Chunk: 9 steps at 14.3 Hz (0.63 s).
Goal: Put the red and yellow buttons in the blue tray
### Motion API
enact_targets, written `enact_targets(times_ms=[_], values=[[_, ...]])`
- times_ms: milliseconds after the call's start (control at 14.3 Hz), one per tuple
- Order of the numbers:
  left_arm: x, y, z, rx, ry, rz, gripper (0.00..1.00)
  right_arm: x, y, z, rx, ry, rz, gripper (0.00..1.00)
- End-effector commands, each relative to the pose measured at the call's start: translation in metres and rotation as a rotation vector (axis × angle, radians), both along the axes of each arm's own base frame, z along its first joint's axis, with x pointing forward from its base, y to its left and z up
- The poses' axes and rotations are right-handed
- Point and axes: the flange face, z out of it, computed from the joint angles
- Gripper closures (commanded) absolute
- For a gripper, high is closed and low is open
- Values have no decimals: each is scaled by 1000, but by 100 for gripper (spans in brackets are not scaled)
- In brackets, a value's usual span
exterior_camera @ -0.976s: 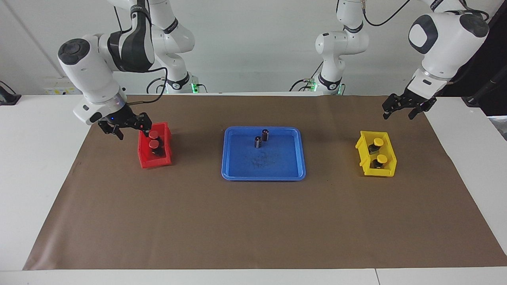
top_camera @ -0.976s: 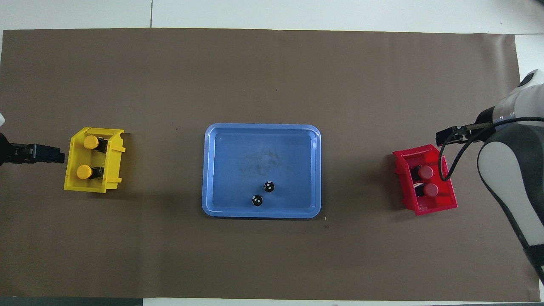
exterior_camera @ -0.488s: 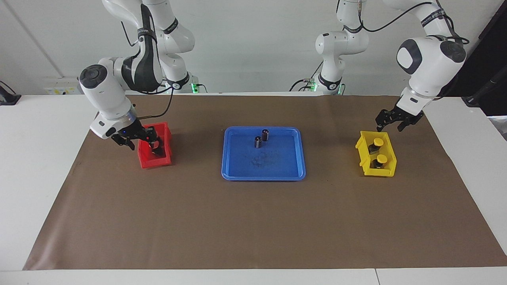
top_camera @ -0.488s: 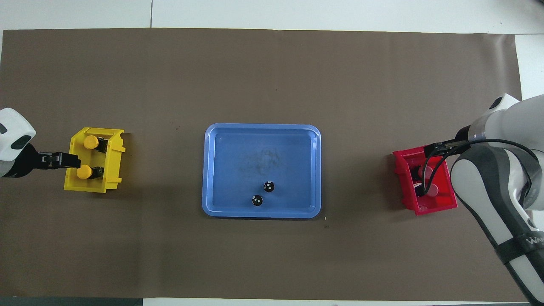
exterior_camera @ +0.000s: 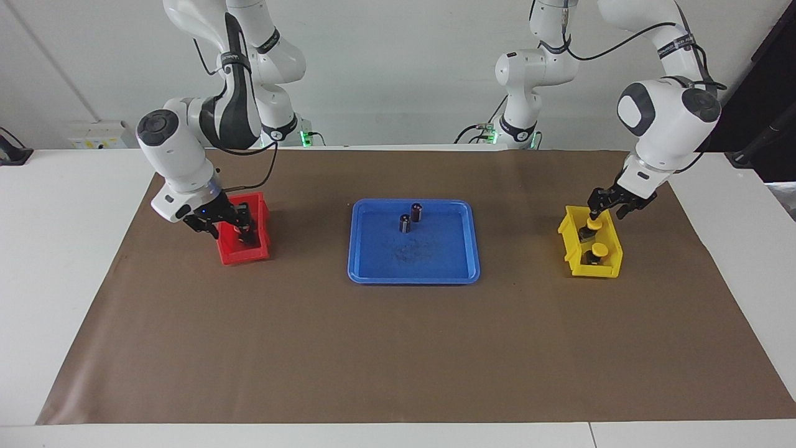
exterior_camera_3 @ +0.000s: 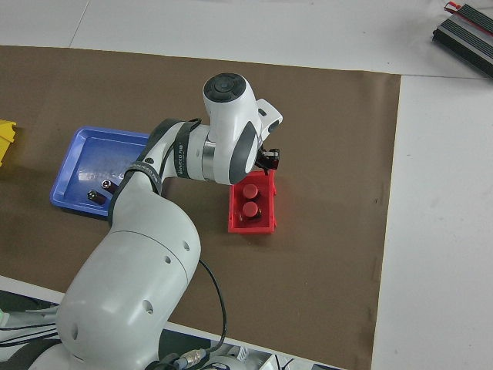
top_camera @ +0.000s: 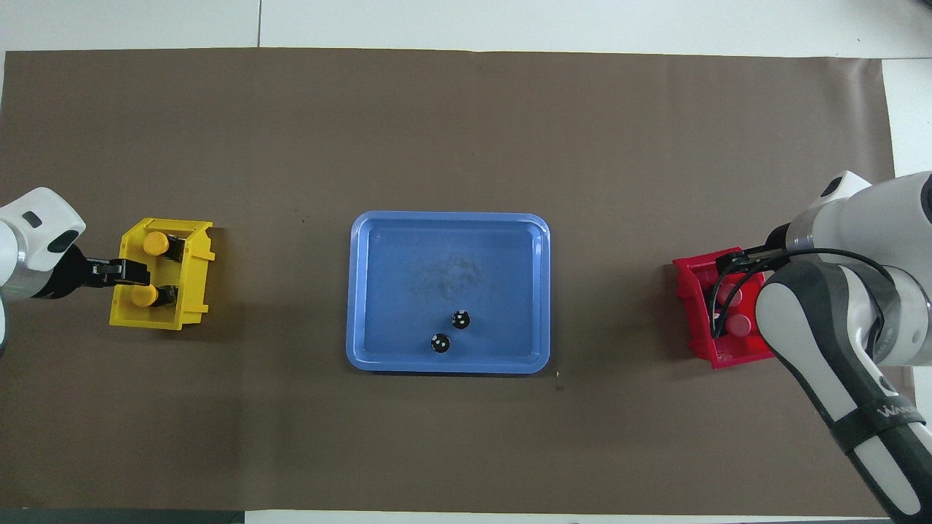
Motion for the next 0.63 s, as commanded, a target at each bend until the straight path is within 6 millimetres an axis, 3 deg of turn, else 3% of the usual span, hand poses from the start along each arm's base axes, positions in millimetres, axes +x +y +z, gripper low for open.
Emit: enact_targets(times_ms=[0,557], values=[[-7,1,-20,16,6,-16,27,-14,4,-10,13,-7,20,34],[-15,0,-39,16,-7,-12,27,-27,2,-20,17,2,52,36]])
